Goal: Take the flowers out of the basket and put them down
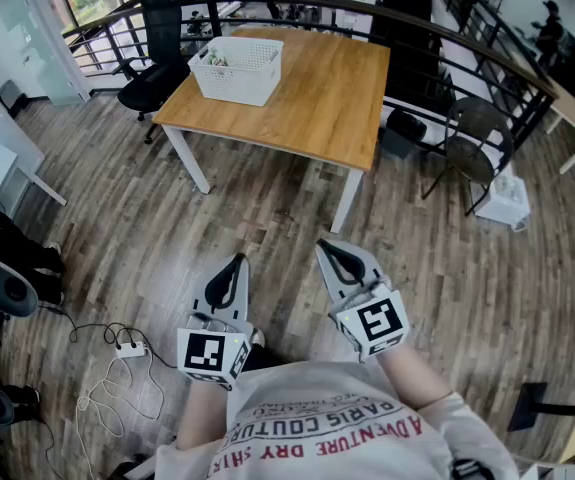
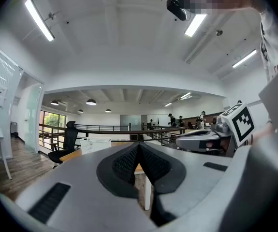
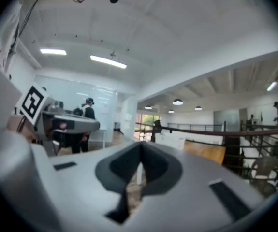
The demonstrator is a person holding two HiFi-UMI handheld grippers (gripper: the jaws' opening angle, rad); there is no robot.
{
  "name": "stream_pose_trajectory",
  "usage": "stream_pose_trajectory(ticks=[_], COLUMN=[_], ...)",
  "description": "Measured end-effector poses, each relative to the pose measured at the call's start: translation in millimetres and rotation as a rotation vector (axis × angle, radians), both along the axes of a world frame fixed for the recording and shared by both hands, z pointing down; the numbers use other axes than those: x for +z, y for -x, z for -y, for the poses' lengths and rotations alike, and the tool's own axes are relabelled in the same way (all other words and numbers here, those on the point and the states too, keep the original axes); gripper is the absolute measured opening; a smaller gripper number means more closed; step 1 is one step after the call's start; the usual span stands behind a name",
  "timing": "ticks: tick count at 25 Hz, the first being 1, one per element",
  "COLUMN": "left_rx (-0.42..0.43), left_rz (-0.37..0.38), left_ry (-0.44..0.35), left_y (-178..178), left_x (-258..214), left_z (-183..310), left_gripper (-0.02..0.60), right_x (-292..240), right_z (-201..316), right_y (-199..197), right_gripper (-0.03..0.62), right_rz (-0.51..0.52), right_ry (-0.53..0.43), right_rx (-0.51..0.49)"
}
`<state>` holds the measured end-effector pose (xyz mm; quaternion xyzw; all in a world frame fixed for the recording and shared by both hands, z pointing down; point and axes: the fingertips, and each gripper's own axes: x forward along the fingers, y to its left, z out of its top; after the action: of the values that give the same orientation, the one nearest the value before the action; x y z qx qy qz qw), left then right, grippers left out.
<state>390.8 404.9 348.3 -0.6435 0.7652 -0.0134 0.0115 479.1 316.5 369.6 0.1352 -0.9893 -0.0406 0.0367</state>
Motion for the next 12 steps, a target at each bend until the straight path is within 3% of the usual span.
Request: stream_pose_trajectory(ticks=[12], left_rx=[0.012], left_rz=[-0.032], left_ry=[0.012], left_y=[16.8], left_x=[10.2], left_z=[7.5], left_gripper=[0.026], right_x=[12.9], right_z=[6.9], right_y=[13.6], right_gripper=[0.029], right_rz=[-0.038], right_ry=[0.038], right_rx=[0.027])
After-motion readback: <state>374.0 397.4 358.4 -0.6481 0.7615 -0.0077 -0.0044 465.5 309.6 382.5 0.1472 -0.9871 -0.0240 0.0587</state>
